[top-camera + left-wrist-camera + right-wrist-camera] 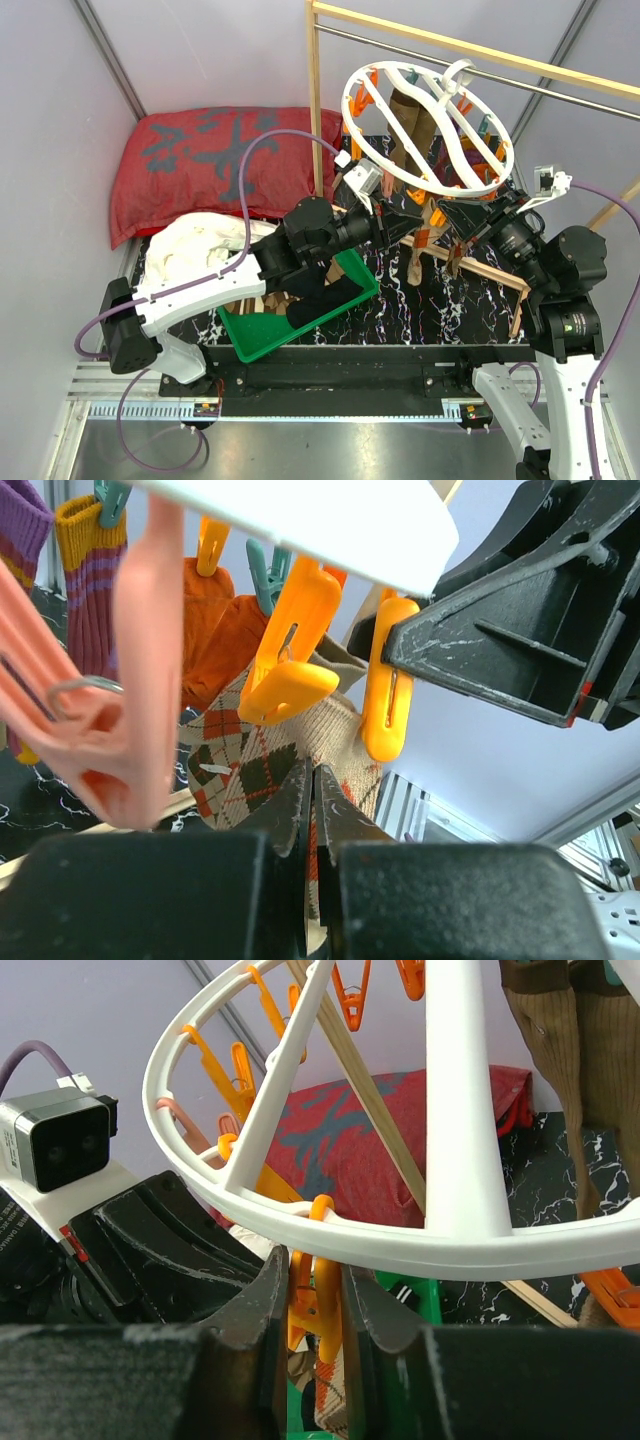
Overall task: Clip the socks to the hanger
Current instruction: Clamp the sock onto the hanger.
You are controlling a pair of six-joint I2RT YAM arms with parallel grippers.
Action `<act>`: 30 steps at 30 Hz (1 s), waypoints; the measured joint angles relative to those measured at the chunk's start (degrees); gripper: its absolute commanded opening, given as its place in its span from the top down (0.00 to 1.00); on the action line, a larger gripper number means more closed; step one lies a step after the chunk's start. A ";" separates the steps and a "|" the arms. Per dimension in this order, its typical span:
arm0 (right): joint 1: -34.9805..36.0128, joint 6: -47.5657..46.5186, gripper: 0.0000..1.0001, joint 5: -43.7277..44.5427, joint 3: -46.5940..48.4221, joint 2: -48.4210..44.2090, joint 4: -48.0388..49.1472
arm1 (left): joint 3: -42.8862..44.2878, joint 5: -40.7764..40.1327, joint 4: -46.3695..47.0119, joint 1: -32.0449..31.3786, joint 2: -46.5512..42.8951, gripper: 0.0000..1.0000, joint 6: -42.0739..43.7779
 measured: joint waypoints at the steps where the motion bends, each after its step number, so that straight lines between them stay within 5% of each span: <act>1: 0.00 -0.26 0.97 0.00 0.00 -0.02 0.04 | 0.00 0.09 -0.13 0.00 0.00 1.00 0.00; 30: 0.00 -5.81 0.96 -3.08 -1.09 -1.38 3.63 | 3.54 3.85 -4.74 -0.04 0.48 1.00 0.24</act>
